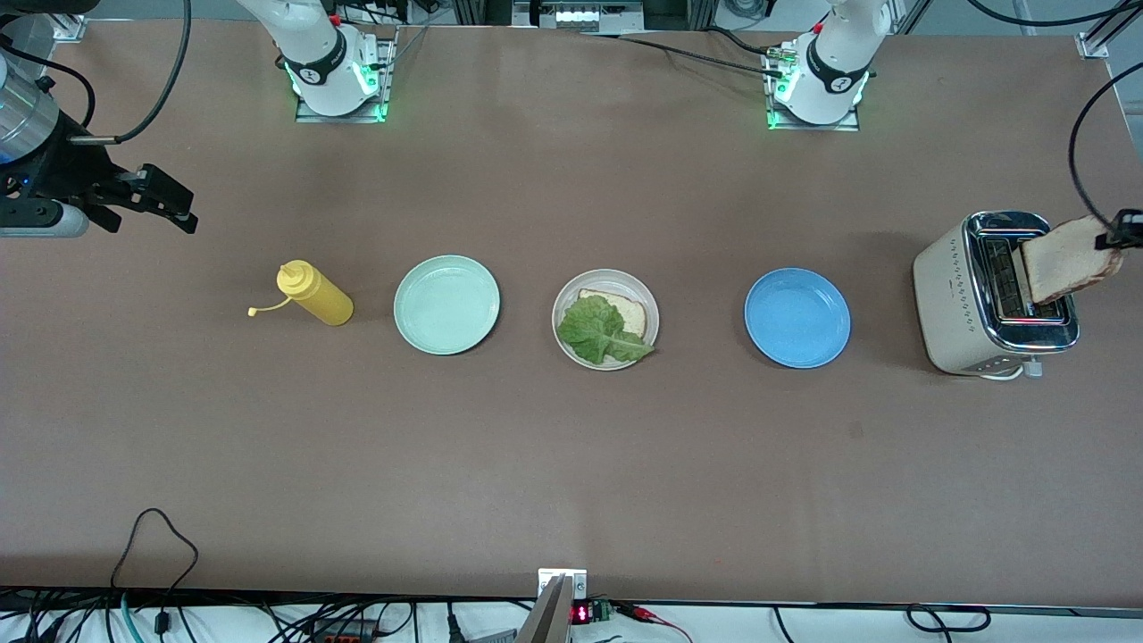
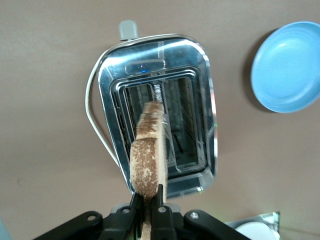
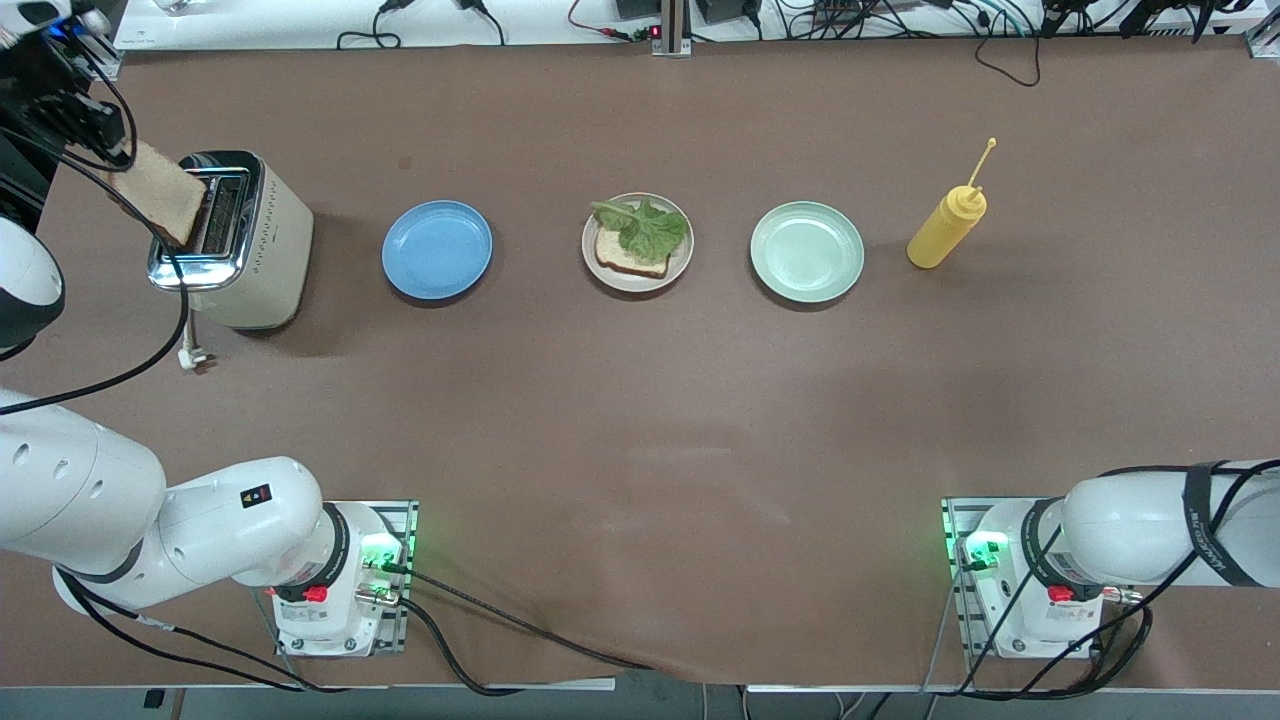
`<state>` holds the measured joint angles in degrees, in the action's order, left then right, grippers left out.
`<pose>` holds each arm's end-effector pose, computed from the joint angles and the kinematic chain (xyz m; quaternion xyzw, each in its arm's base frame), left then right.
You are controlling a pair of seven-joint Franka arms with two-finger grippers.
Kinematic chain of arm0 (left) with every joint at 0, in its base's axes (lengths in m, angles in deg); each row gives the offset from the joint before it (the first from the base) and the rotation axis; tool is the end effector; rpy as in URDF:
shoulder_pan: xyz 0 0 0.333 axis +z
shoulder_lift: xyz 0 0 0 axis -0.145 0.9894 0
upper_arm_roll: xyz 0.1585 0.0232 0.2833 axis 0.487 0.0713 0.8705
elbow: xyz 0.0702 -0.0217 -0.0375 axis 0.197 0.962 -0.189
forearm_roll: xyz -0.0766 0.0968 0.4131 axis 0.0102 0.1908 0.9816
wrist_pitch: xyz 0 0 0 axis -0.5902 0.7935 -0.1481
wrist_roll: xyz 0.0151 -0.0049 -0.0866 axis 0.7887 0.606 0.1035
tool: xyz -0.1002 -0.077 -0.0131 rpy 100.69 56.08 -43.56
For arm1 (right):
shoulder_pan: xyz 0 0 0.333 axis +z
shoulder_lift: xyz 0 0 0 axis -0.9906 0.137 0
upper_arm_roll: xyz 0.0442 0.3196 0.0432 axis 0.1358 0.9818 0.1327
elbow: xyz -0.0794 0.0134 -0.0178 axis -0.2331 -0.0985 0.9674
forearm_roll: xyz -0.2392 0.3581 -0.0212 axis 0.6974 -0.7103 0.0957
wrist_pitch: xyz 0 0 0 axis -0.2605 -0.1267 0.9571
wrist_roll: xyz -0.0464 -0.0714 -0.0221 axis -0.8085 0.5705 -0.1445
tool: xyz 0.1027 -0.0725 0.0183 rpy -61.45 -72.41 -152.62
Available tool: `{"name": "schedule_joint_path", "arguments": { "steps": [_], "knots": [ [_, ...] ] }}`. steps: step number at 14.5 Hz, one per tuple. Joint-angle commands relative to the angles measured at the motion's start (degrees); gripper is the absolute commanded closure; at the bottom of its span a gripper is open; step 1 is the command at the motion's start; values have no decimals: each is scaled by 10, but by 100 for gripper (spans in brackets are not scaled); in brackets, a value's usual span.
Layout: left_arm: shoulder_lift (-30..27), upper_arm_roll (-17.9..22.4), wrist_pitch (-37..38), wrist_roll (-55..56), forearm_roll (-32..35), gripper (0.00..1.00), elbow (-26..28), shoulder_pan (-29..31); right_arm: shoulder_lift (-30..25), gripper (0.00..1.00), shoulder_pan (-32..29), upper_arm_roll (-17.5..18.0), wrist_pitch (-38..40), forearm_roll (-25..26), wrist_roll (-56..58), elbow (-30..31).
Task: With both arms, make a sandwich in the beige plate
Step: 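Lift the toast slice out of the toaster with the left gripper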
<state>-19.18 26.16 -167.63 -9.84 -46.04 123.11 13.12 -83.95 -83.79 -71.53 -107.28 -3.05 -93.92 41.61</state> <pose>0.5663 0.2657 0.4706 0.9891 -0.0855 -0.1116 0.0427 0.5935 0.0461 0.5916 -0.9997 0.0053 -0.0237 0.0067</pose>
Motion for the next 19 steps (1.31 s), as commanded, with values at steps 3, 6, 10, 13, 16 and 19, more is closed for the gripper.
{"name": "schedule_joint_path", "arguments": {
  "steps": [3, 6, 10, 13, 16, 19],
  "knots": [
    [6, -3, 79, -3, 1, 99, -83, -56, -10, 0, 33, -26, -12, 20, -12, 10],
    [9, -2, 81, -7, -7, 99, -95, -131, -10, 0, 47, -43, -12, 21, -12, 10],
    [34, -2, 80, 23, -18, 99, -95, -232, -11, 0, 43, -40, -11, 22, -12, 10],
    [66, -2, 74, 110, -116, 100, -95, -289, -13, 0, 42, -36, -9, 21, -12, 10],
    [96, -1, 32, 259, -276, 100, -95, -318, -12, 0, 29, -34, -10, 16, -4, 8],
    [128, -1, -19, 317, -421, 100, -87, -331, -9, 0, 32, -34, -5, 14, -10, -3]
  ]
}}
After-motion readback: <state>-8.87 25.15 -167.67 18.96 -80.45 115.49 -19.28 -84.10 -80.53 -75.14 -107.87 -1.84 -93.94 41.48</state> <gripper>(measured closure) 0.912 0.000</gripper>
